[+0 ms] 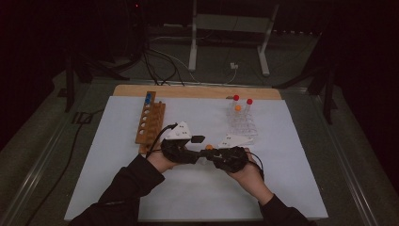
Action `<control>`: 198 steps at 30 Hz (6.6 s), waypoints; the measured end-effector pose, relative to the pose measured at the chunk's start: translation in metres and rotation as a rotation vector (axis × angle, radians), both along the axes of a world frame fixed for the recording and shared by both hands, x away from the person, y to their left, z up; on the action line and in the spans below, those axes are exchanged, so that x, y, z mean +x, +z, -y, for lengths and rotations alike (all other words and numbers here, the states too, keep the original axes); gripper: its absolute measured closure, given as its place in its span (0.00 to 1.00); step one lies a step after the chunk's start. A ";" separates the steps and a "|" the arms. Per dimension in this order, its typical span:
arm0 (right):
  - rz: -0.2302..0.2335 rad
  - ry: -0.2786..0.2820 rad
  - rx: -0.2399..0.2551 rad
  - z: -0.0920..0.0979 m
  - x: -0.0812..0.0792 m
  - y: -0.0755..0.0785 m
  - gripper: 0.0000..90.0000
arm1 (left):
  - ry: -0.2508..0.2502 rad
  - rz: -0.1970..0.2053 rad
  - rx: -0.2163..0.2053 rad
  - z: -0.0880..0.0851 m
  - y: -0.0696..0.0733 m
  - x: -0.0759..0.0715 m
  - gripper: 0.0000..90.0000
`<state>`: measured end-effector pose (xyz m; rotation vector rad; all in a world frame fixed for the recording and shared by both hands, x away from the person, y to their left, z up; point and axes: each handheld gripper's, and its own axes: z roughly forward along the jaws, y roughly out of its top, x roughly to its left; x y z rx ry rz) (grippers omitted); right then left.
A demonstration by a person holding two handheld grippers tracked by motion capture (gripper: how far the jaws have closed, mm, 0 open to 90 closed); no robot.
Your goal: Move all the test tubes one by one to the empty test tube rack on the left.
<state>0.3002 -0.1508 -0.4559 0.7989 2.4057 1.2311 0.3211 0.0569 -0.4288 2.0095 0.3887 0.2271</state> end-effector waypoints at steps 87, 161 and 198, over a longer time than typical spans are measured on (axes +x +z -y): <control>0.035 -0.046 0.159 0.028 0.000 0.019 0.00 | 0.627 0.168 -0.081 -0.142 0.055 0.089 0.80; 0.125 -0.180 0.160 0.061 0.019 0.033 0.00 | 0.554 -0.028 -0.003 -0.148 0.002 0.044 0.03; -0.026 -0.449 -0.005 0.085 0.144 -0.002 0.64 | 0.351 -0.033 -0.015 -0.118 -0.021 -0.010 0.03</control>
